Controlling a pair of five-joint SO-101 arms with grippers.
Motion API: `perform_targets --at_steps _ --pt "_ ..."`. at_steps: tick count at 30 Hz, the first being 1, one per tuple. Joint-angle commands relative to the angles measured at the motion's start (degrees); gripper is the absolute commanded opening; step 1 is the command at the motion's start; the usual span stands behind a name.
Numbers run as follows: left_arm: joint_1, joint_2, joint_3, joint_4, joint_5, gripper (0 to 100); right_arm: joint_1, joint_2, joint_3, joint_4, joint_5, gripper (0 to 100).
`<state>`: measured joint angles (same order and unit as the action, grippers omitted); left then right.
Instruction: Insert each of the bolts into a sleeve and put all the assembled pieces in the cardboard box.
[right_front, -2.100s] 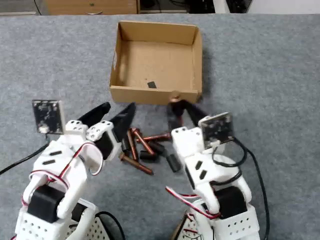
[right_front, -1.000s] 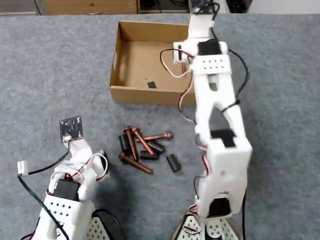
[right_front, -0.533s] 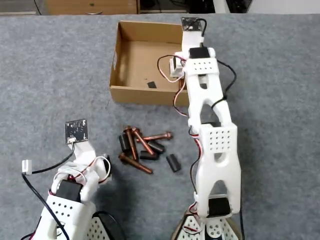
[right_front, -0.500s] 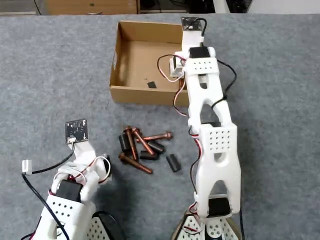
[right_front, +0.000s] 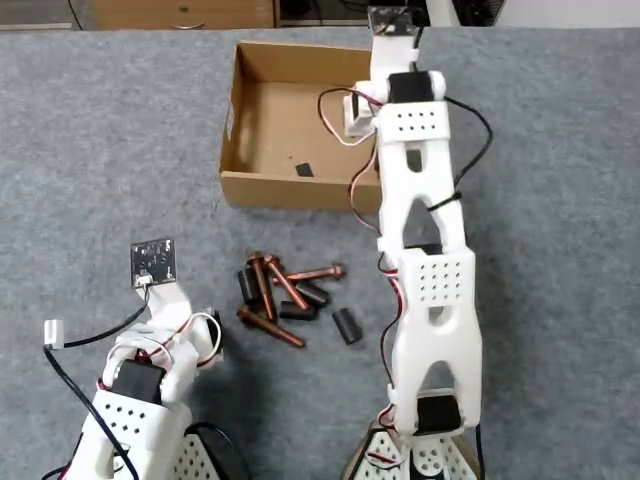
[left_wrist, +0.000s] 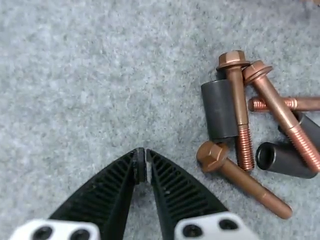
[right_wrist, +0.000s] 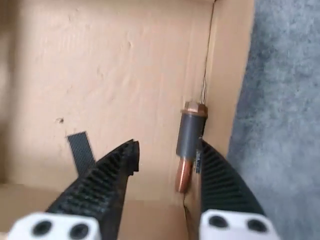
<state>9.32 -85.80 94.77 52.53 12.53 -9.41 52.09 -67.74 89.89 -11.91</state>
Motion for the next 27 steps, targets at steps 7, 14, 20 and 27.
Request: perform_targets --at_steps 7,14,20,27 --pt "0.35 -0.31 -0.18 -0.35 -0.35 2 -3.3 -18.24 -16.75 12.57 -0.53 17.1" --pt "0.35 -0.31 -0.18 -0.35 -0.35 2 -6.46 -41.01 -1.71 12.57 0.0 17.1" --pt "0.26 -0.31 0.79 -1.85 -0.35 2 -8.66 -62.02 24.04 12.57 4.4 17.1" --pt "0.18 -0.31 1.23 -2.81 -0.44 2 -16.75 -88.66 52.7 12.4 6.24 17.1"
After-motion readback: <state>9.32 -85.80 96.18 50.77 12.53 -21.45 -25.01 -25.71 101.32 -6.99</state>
